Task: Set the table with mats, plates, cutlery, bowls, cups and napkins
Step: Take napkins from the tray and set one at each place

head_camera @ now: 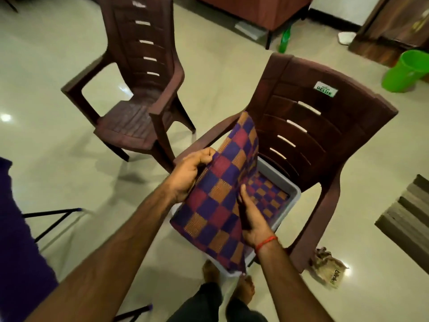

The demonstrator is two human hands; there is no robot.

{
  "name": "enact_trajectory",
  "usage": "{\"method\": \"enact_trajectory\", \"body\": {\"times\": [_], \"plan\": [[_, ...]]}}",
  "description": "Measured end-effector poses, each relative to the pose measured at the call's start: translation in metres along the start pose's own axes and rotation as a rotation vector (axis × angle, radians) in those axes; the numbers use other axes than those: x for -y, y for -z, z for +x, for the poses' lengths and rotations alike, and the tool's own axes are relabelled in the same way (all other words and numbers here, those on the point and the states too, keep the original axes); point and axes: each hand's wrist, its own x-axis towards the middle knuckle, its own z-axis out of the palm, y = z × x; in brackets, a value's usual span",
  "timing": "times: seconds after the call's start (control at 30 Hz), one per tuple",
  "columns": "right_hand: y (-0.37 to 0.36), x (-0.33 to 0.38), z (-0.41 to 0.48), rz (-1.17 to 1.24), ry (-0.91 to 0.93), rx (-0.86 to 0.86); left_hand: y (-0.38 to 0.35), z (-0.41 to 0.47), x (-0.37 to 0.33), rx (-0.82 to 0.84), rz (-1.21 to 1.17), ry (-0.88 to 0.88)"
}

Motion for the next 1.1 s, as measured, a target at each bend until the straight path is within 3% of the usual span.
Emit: {"method": "enact_trajectory", "body": {"times": [0.17,0.27,0.4,0.5,0.73,0.97,1.1], "plan": [[-0.038,0.011,-0.001,-0.129,0.141,-0.056,0.029,-0.038,-0.030,-0.045,-0.152,-0.103],[-0.047,0.019,-0.004,-0.283,0.237,-0.059,0.053,-0.060,-0.034,-0.175,-0.231,-0.110],[-0.059,0.026,-0.010,-0.555,0.322,-0.005,0.085,-0.096,-0.013,-0.357,-0.319,0.138],[-0.067,0.025,-0.008,-0.722,0.309,0.074,0.095,-0.125,0.008,-0.470,-0.278,0.192],[-0.096,0.015,-0.007,-1.043,0.155,0.356,0.068,-0.204,0.038,-0.744,-0.361,-0.038],[-0.116,-0.023,-0.018,-1.307,0.038,0.495,0.025,-0.282,0.092,-0.953,-0.373,-0.047],[-0.135,-0.066,-0.043,-1.450,0.043,0.653,-0.001,-0.339,0.118,-1.118,-0.441,-0.162]]}}
